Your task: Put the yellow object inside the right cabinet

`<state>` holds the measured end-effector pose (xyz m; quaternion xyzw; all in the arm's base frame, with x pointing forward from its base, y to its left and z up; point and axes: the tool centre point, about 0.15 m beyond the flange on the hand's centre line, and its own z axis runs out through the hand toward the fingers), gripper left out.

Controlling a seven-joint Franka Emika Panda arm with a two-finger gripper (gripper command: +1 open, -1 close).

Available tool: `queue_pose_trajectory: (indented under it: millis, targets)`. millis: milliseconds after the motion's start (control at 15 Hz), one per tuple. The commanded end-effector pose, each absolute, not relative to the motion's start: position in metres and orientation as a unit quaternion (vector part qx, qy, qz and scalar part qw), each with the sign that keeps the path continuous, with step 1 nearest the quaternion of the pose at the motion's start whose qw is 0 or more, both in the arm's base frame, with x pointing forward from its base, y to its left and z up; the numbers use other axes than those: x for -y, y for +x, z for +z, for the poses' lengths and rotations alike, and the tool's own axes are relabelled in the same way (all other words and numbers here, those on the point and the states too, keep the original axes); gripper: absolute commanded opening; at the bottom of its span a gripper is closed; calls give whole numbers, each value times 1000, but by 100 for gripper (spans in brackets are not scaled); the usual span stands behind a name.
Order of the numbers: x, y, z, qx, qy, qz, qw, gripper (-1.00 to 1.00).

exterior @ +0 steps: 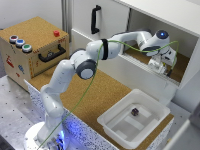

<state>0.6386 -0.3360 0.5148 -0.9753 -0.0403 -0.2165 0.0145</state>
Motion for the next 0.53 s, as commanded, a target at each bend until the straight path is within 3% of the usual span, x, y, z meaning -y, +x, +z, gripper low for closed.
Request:
queue_pose_trajectory:
  millis: [0, 200, 333, 467]
  targets:
    - [271, 545, 536, 31, -971, -237, -30, 100]
    - [226, 500, 520, 47, -977, -208, -7, 100]
    - [188, 481, 502, 65, -982, -173, 32, 100]
    - [145, 466, 492, 90, -985, -144, 35, 100]
